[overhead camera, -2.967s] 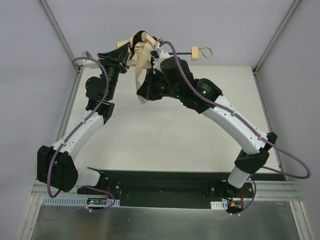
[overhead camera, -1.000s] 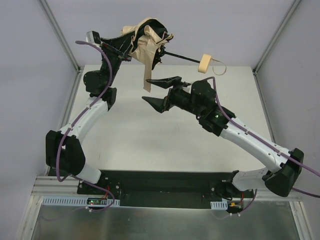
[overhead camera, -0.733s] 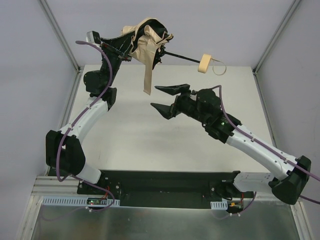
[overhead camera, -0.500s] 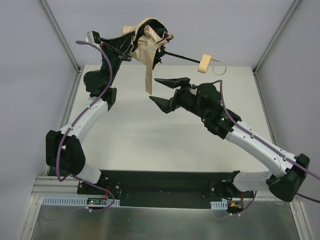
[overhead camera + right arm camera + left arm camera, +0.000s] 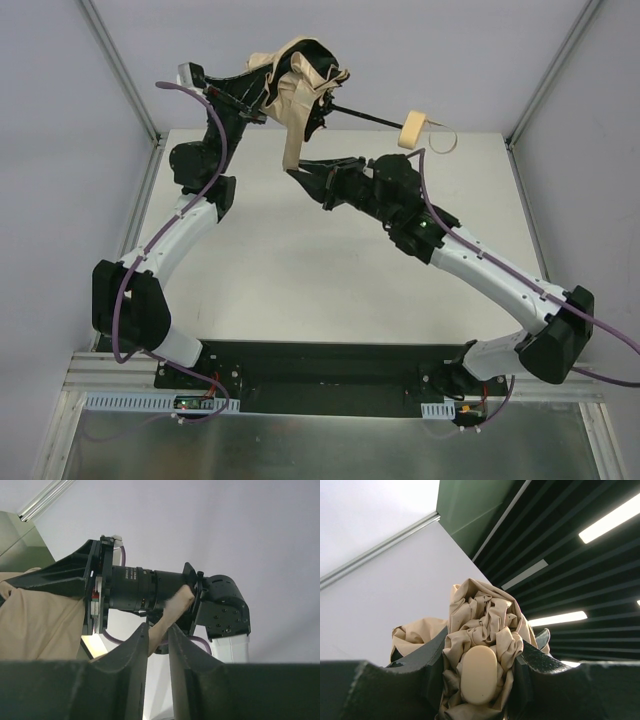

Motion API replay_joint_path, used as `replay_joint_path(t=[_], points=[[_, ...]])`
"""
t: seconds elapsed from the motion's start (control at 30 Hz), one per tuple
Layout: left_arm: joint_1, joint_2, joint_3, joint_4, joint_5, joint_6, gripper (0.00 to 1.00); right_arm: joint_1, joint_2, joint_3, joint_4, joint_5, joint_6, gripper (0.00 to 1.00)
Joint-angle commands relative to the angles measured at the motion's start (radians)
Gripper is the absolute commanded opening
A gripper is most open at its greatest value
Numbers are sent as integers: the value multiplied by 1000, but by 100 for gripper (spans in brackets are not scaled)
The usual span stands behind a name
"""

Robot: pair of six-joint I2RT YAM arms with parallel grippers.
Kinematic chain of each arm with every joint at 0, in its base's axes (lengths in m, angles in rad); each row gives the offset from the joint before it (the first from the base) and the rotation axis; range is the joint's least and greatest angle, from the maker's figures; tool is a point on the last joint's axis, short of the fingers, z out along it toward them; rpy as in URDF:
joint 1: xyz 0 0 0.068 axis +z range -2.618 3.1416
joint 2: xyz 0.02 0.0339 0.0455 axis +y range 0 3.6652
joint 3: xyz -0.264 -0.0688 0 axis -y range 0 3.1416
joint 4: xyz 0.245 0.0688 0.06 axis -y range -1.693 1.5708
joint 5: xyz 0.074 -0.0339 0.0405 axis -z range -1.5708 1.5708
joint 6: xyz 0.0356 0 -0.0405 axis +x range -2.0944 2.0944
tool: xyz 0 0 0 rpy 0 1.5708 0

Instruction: Put away the umbrella

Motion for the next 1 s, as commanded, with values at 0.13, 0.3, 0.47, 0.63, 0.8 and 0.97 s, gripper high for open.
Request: replay_joint_path(t=[0.13, 0.3, 0.47, 0.63, 0.8, 0.97], points=[[-59, -64, -29, 365, -24, -68, 0, -5, 86, 35, 258, 5, 380, 1], [-66, -136, -125, 289, -18, -110, 0, -107, 142, 93, 332, -75, 115, 0], [-66, -280, -269, -7, 67, -181, 0, -231, 156, 105, 375, -184, -196, 0], [-68, -447, -371, -369, 205, -138, 0, -282, 292, 154, 661, -384, -228, 0], [-65, -570, -432, -771, 229, -66, 0, -284, 404, 220, 808, -546, -209, 0], [-60, -633, -429, -1184, 199, 82, 0, -301, 370, 147, 835, -612, -353, 0]])
